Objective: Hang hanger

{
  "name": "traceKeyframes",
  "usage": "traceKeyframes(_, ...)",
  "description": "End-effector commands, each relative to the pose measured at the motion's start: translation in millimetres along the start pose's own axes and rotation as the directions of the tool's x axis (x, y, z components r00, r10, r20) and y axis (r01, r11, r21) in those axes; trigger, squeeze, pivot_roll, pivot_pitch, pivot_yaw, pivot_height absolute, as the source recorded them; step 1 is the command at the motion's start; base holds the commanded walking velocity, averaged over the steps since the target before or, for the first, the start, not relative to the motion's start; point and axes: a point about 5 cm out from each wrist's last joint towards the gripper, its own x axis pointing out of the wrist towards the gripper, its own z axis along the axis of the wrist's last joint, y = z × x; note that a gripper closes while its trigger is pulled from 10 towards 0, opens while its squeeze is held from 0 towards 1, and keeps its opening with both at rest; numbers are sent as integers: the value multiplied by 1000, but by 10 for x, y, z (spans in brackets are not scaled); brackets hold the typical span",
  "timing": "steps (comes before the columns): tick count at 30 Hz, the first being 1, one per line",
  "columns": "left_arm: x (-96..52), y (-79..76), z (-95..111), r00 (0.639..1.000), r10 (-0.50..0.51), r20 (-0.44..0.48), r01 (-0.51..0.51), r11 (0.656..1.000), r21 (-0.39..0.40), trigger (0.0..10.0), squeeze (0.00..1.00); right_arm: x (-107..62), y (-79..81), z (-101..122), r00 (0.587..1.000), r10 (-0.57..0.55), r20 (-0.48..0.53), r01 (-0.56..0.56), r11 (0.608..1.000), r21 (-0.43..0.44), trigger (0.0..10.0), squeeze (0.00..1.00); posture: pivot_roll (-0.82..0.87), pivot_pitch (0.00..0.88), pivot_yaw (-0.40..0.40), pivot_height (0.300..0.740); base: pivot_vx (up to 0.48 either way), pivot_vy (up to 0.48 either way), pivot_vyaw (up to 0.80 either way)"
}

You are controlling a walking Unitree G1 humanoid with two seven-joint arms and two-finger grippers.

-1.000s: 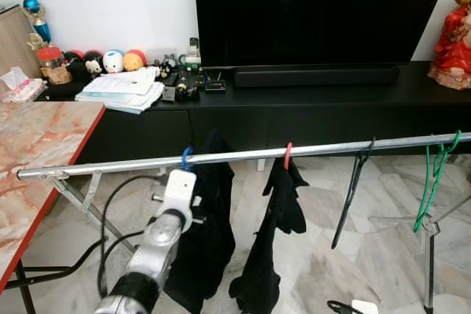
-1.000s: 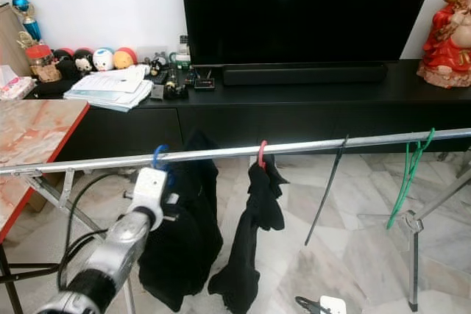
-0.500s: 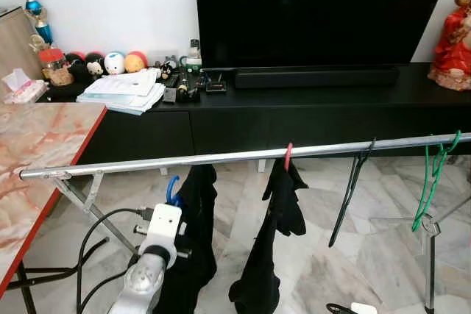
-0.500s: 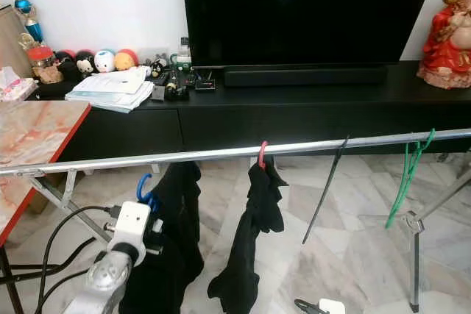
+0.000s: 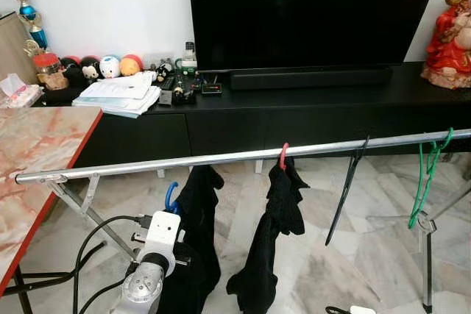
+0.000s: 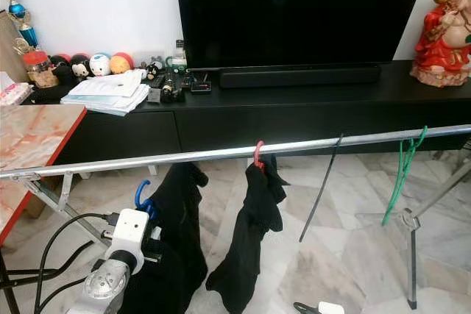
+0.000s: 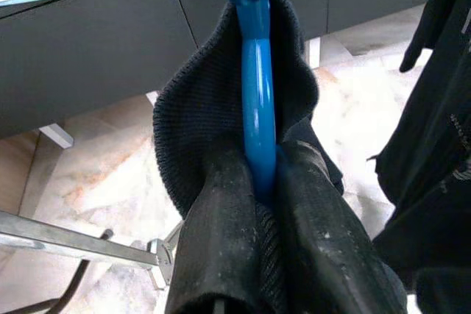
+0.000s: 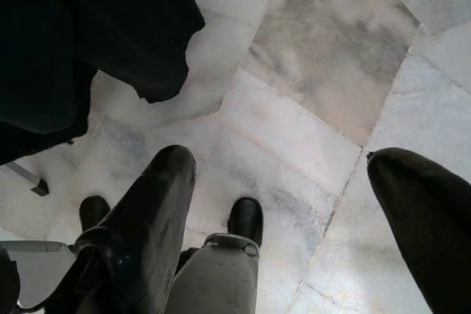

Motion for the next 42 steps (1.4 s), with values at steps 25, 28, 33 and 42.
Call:
traceKeyframes(25,-13,56,89,999,34,12,-34,999,-7,10000,0,5,20,12,1000,0,2,0,1000,8,10000,0,-37,8,50,740,-296,0,0)
traceKeyframes(28,-14,55,90,999,33,10,-33,999,-6,10000,0,5,20,13,1000,0,2,0,1000,9,10000,0,-38,7,51,740,-315,0,0)
traceKeyframes(33,-17,58,89,999,32,7,-32,999,-5,10000,0,5,21,12,1000,1,2,-1,1000,7,10000,0,-36,8,50,740,-317,0,0)
traceKeyframes(42,-23,61,90,999,32,3,-32,999,-6,10000,0,5,22,13,1000,1,2,-1,1000,8,10000,0,-35,8,50,740,-318,0,0)
